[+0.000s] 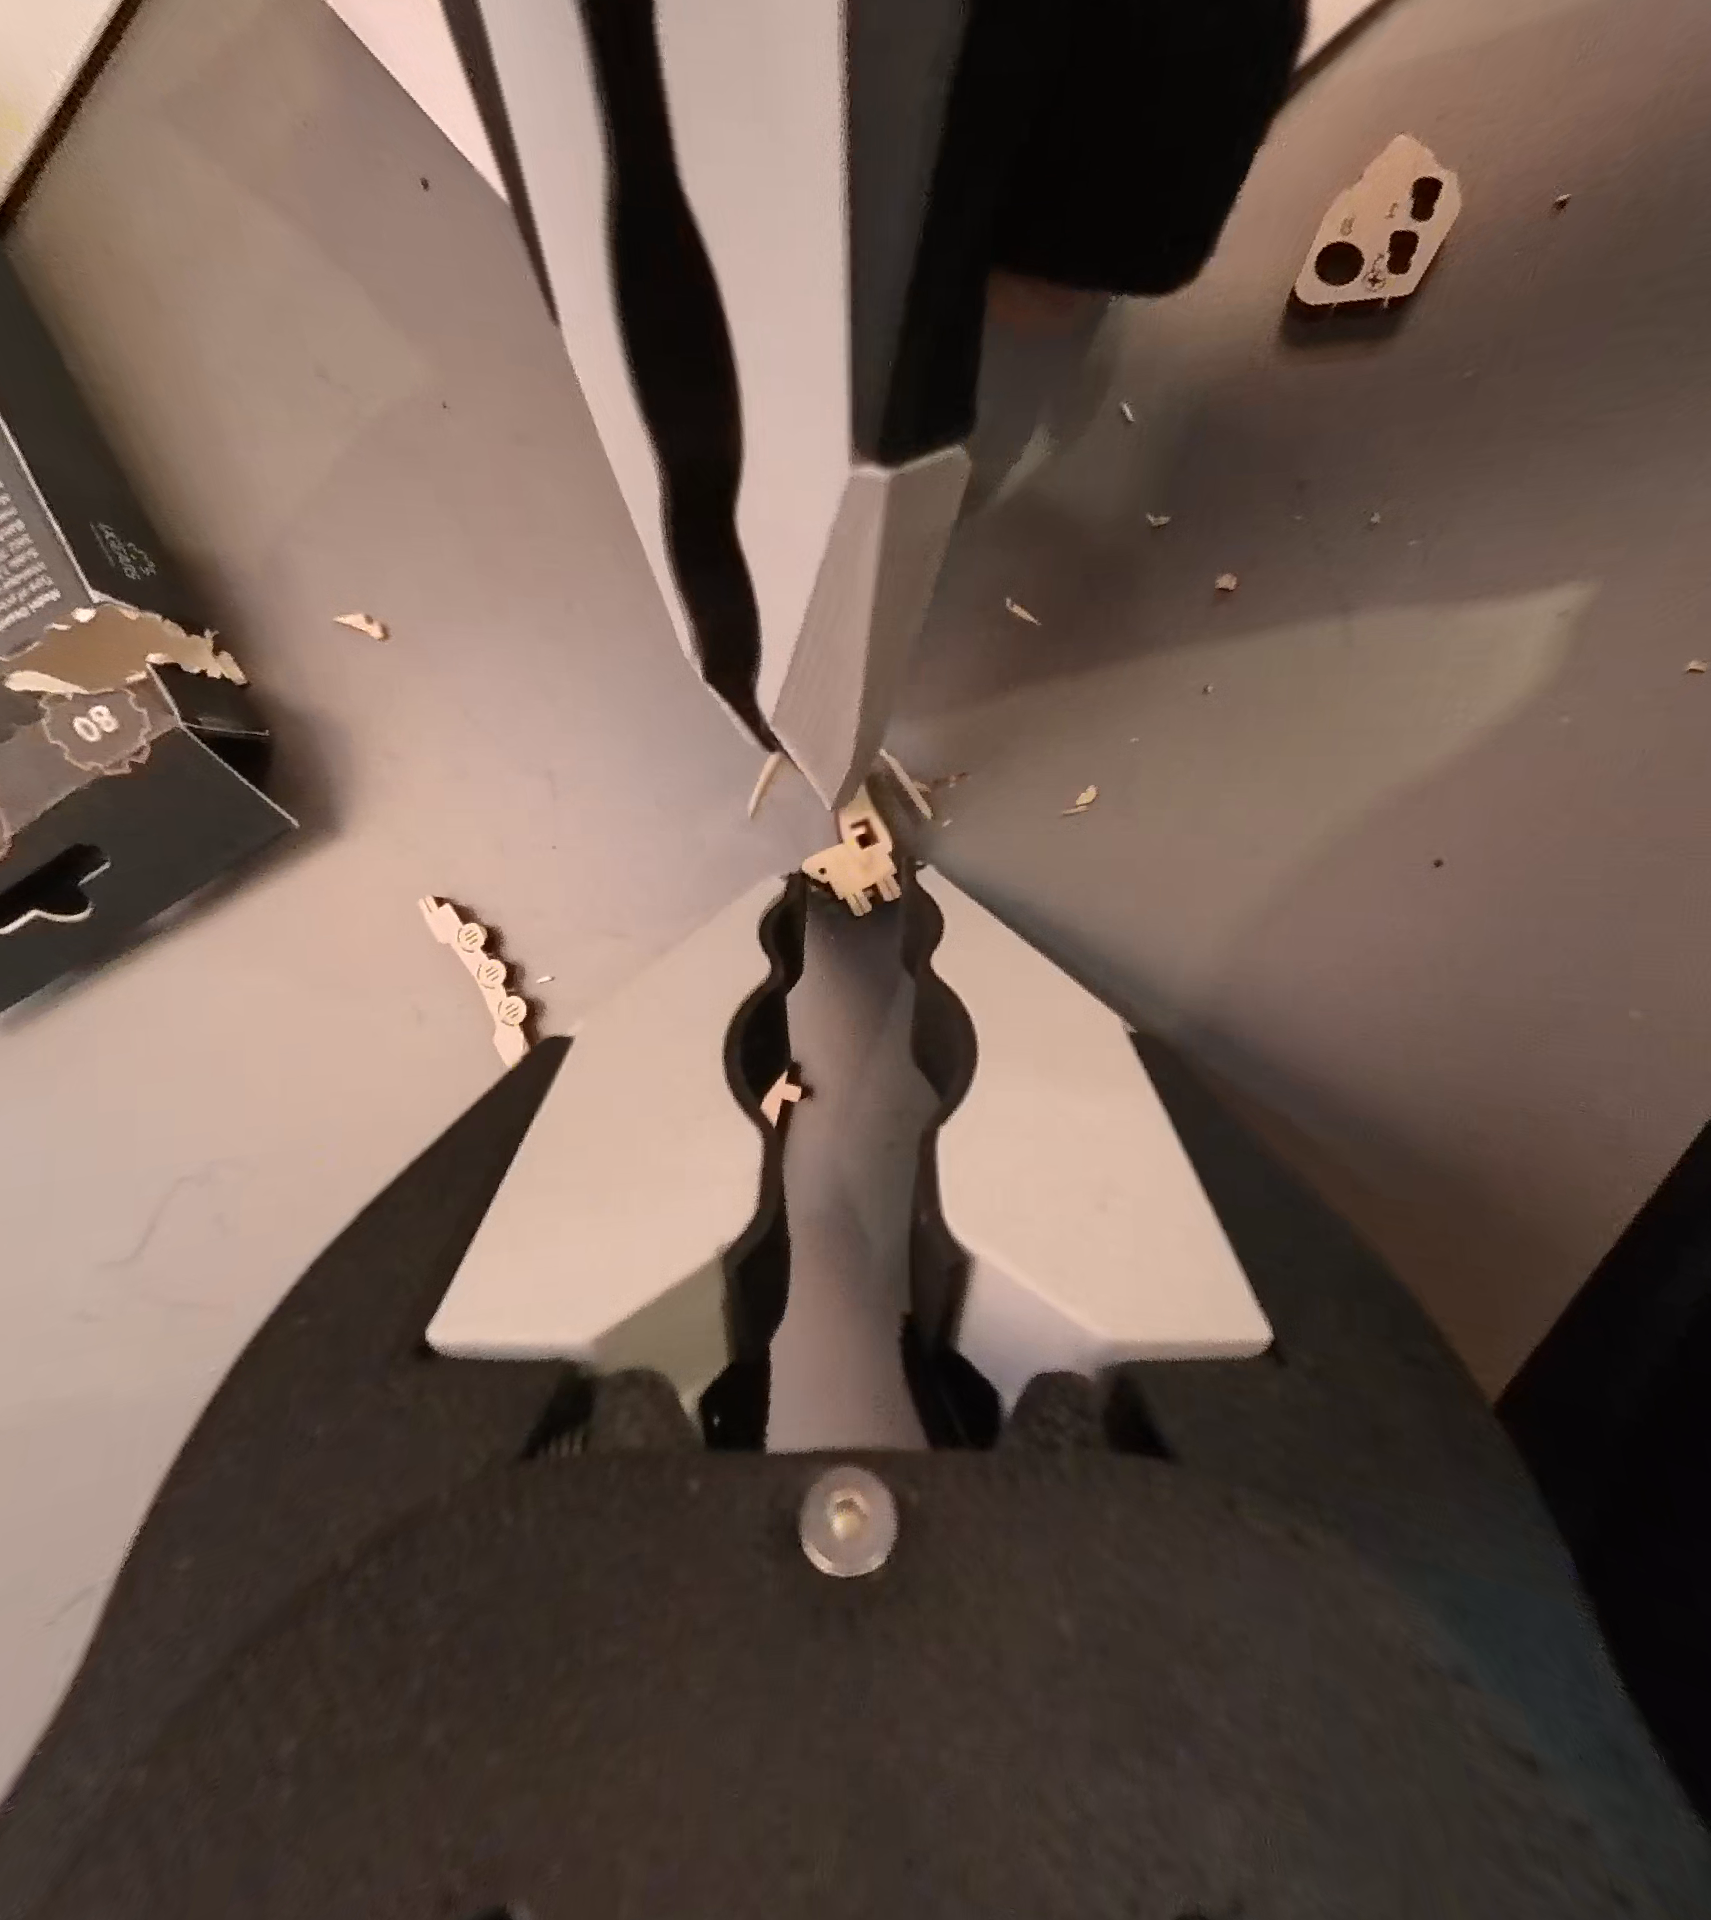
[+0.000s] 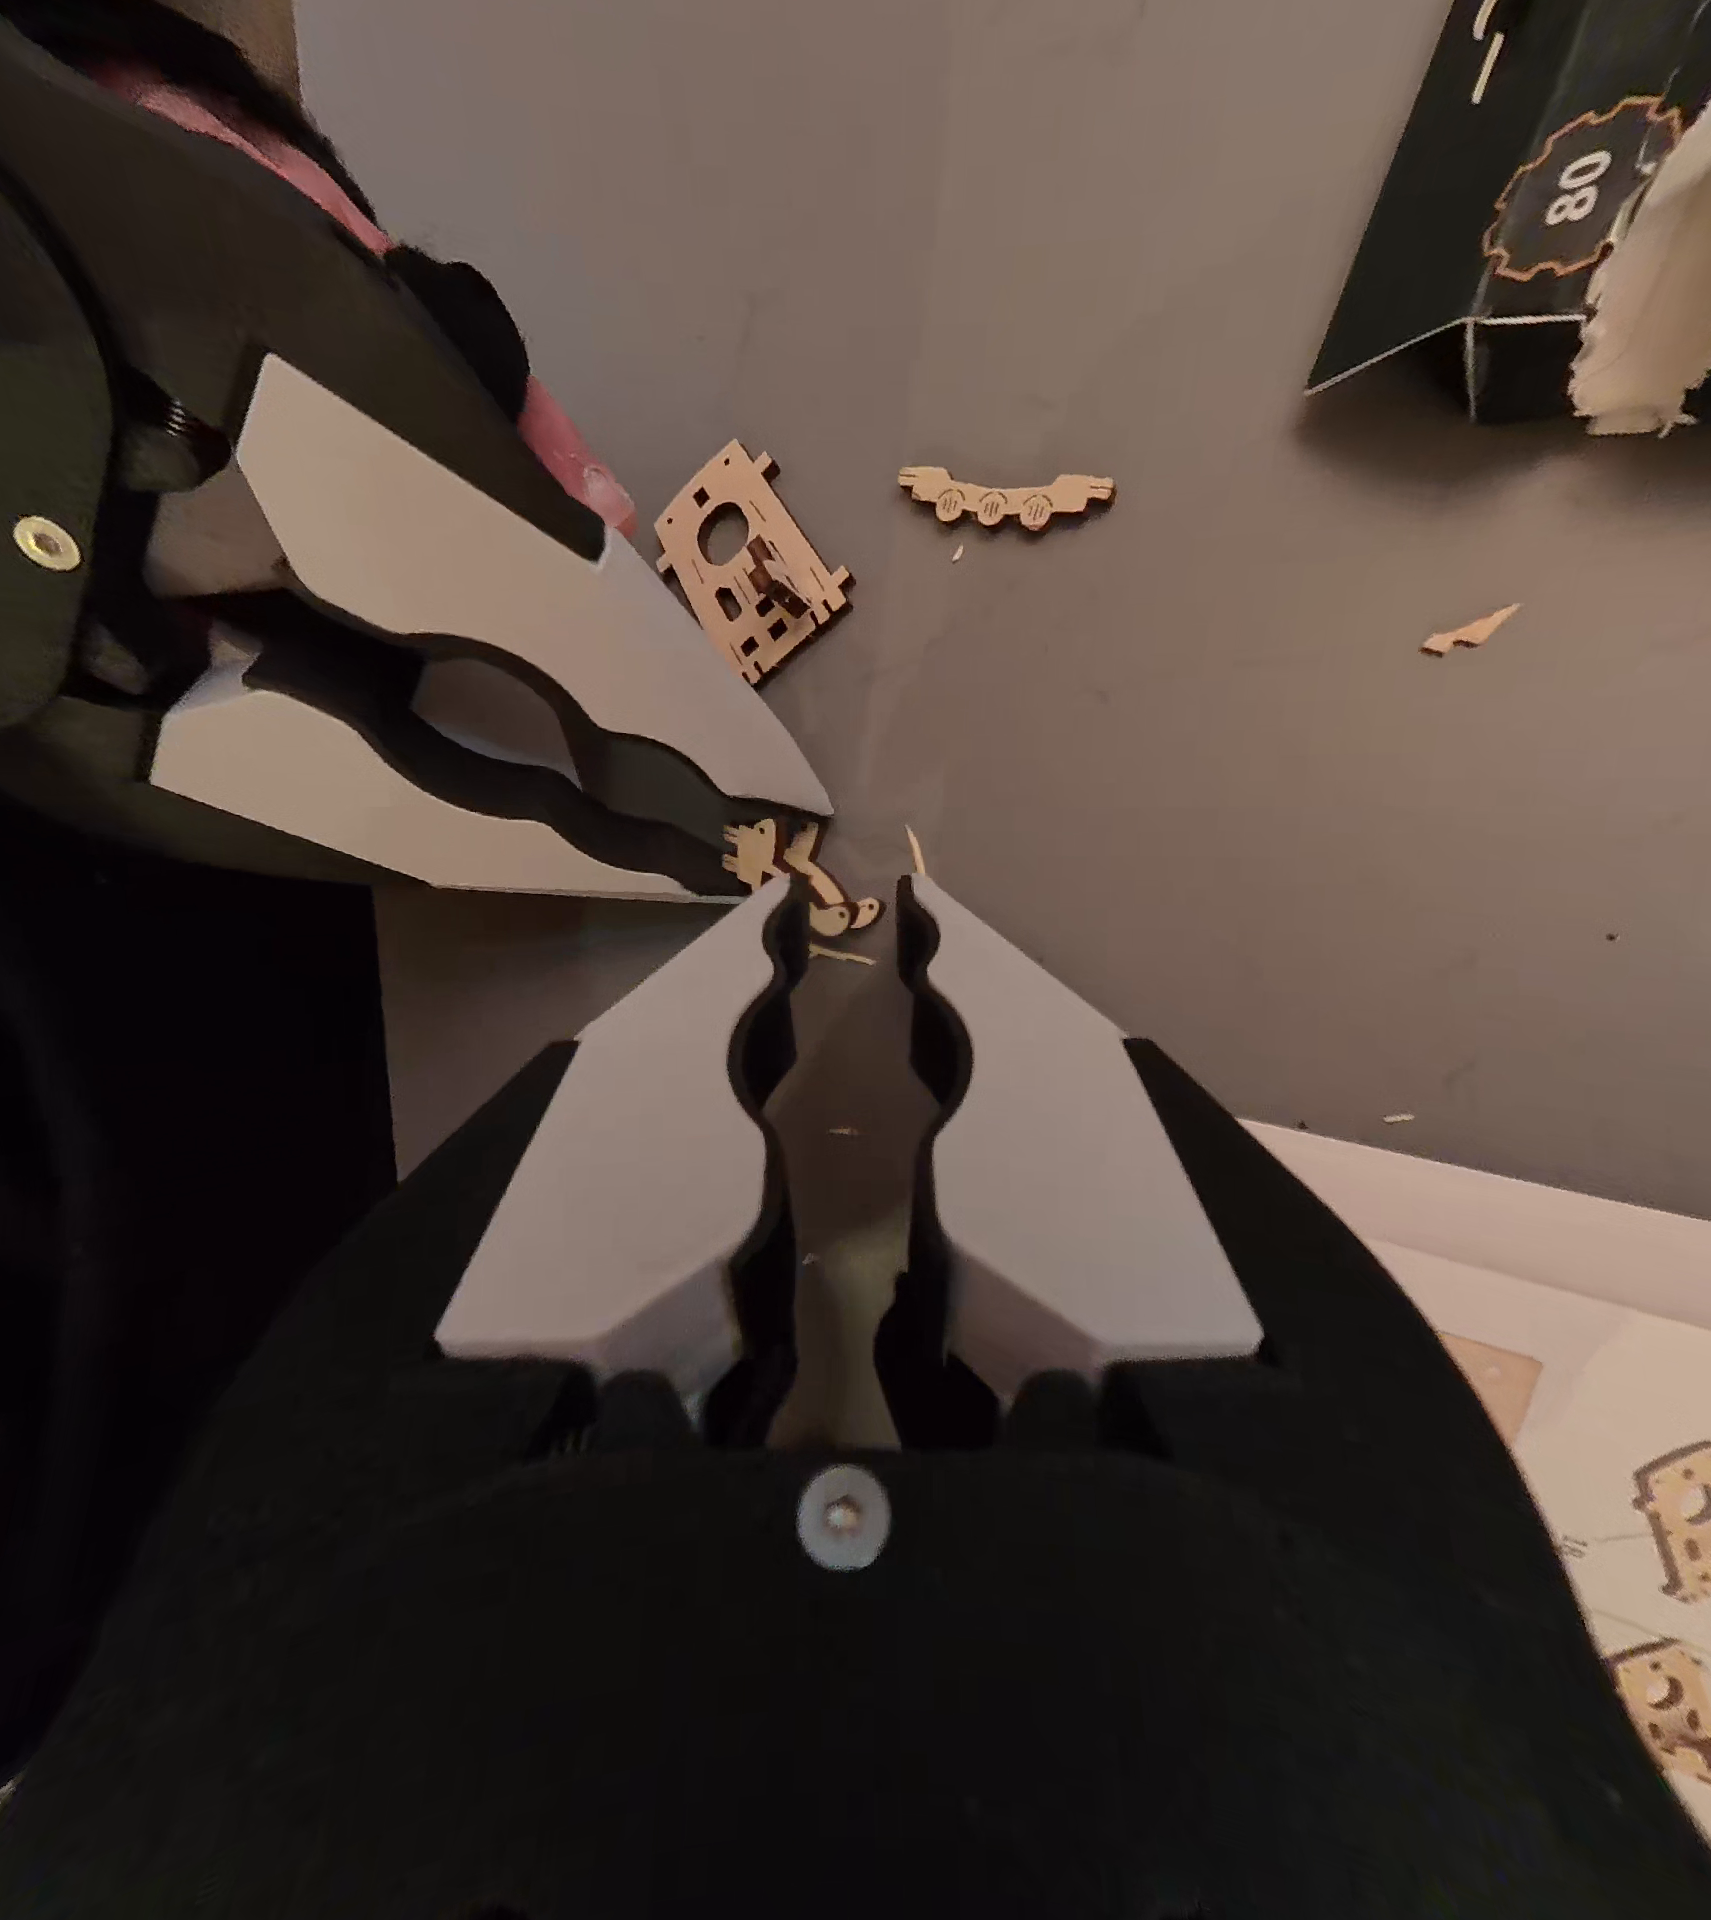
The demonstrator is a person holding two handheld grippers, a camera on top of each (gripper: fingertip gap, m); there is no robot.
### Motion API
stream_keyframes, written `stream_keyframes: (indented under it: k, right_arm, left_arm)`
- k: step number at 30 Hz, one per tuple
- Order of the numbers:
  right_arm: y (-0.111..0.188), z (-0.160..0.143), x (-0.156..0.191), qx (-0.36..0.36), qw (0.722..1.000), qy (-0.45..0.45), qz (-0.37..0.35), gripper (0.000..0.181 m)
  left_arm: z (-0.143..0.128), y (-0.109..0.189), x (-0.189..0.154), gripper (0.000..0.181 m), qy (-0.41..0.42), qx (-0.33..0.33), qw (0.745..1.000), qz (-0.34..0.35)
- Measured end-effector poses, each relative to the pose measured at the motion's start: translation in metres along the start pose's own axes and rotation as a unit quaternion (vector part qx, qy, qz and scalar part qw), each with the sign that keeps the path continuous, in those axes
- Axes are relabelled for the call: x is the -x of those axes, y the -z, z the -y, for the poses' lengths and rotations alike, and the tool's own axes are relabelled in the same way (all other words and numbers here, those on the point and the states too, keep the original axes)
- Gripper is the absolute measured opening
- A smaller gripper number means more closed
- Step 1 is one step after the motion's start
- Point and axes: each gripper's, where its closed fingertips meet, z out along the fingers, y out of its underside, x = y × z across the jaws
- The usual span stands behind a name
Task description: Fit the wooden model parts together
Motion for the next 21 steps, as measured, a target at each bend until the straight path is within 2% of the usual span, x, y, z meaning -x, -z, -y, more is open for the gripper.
stream_keyframes:
  k: [1, 13, 20, 21]
  right_arm:
    - [-0.001, 0.000, 0.000, 0.001, 1.000, 0.001, -0.002, 0.013]
    - [-0.005, 0.001, 0.000, 0.007, 1.000, -0.004, -0.015, 0.013]
    - [-0.005, 0.001, -0.002, 0.013, 1.000, -0.005, -0.026, 0.013]
    - [-0.005, 0.001, -0.001, 0.014, 1.000, -0.005, -0.025, 0.012]
  left_arm:
    - [0.000, 0.000, 0.000, 0.015, 0.007, -0.002, 1.000, -0.007]
    - [-0.002, 0.001, 0.001, 0.019, 0.033, -0.004, 0.998, -0.050]
    - [0.012, 0.019, 0.006, 0.013, 0.056, -0.063, 0.995, -0.051]
    - [0.009, 0.016, 0.007, 0.012, 0.063, -0.052, 0.995, -0.055]
